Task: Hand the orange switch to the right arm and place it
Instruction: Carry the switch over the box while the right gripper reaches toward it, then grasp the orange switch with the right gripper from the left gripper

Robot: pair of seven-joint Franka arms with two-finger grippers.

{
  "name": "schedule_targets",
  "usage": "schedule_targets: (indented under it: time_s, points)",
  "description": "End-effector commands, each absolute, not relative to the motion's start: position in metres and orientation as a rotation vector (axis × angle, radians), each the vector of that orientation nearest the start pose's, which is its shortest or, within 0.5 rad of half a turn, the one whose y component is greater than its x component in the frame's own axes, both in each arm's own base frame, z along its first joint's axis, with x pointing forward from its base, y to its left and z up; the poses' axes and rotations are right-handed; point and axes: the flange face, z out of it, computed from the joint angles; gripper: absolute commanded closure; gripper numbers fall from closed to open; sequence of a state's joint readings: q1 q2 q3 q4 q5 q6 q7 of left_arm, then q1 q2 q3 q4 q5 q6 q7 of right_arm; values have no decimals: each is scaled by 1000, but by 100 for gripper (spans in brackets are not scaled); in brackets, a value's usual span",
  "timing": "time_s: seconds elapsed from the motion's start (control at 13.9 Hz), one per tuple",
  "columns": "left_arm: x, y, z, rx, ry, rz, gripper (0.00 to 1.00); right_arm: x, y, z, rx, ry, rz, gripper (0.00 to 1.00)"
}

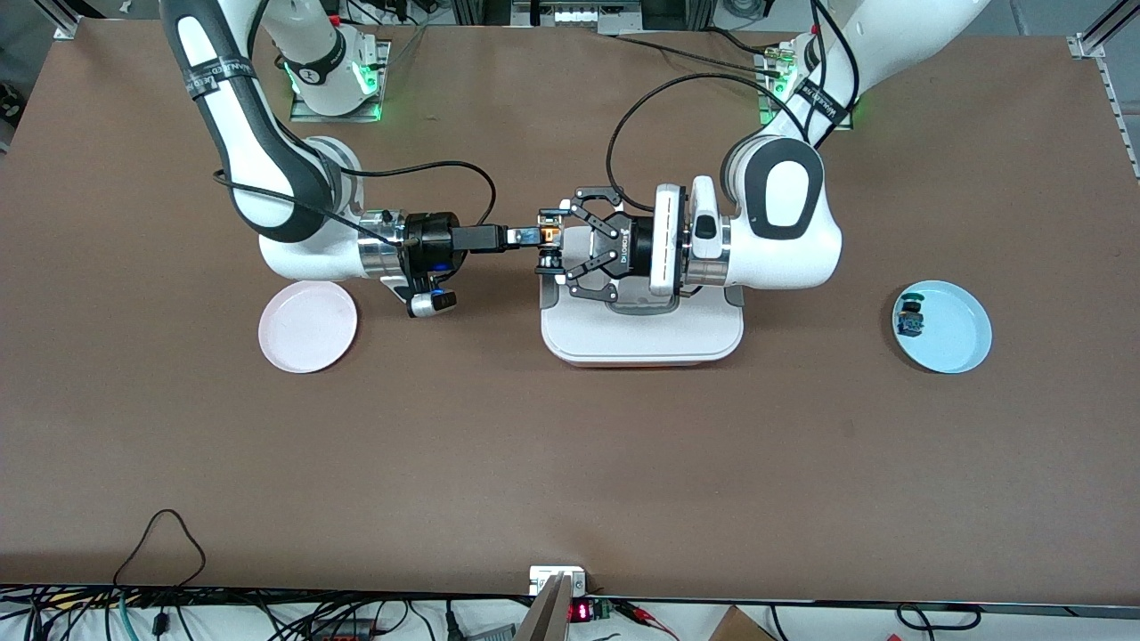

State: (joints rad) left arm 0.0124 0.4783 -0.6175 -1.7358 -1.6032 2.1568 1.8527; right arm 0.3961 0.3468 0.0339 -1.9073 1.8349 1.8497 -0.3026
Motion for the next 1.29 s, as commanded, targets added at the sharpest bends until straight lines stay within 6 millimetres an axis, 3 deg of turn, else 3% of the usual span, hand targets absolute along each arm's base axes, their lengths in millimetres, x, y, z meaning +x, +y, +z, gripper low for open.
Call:
schedule_targets:
  time_s: [0.0, 0.86, 1.22]
  points:
    - [565, -378, 399, 1351, -991, 934, 86, 548, 343, 373, -1512, 290, 362, 0]
    - [566, -378, 404, 1347, -992, 940, 86, 560, 346, 364, -1502, 314, 341, 1]
    - [566, -378, 404, 1347, -990, 940, 86, 561, 347, 368, -1477, 326, 338, 7]
